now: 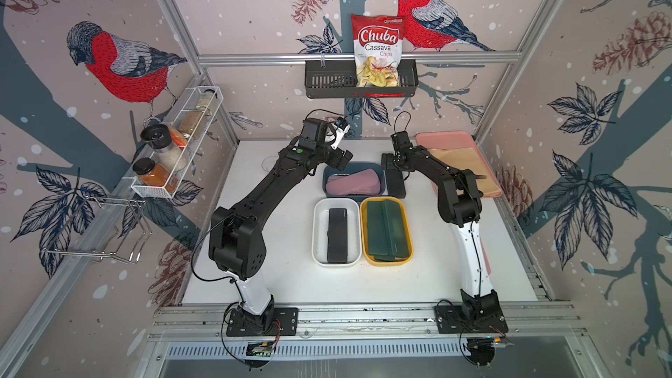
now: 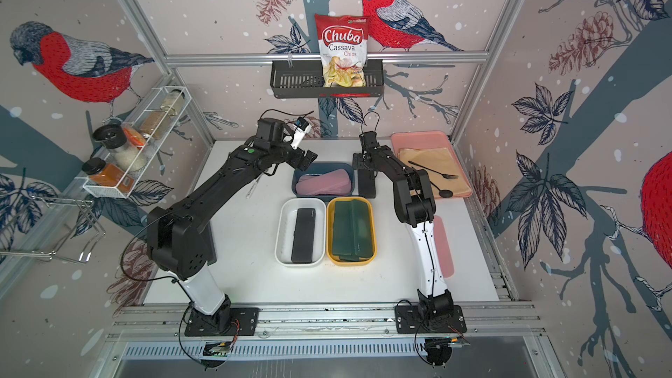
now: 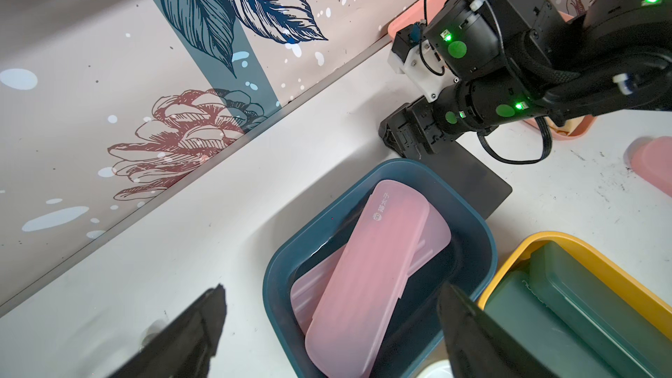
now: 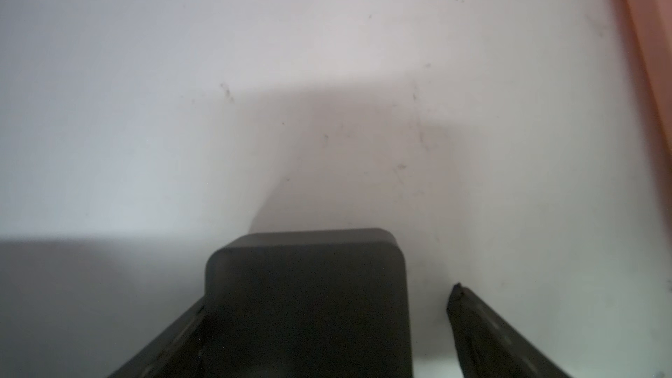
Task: Place the pencil cases by color into the storage box
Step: Pick up the pencil case from the center of the board.
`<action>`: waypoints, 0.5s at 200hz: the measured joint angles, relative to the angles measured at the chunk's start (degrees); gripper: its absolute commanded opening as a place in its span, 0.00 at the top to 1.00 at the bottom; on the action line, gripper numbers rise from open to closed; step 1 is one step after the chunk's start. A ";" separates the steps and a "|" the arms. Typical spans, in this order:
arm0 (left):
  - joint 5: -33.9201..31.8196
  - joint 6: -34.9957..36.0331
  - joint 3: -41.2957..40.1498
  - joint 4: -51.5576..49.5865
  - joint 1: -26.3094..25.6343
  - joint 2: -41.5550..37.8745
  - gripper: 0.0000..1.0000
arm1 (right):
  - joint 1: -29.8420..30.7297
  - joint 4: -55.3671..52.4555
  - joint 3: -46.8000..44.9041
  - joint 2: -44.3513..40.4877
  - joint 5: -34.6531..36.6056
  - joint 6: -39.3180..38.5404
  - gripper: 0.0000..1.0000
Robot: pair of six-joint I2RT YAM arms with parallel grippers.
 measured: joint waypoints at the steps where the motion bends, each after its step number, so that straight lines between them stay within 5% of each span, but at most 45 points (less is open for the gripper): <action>1: 0.00 -0.02 0.00 -0.02 0.00 0.00 0.06 | 0.00 0.07 -0.11 -0.09 0.07 0.00 0.03; 100: -0.02 -1.60 -1.42 -0.17 0.00 -0.79 0.05 | 1.97 0.48 -17.70 -11.39 1.46 1.07 0.12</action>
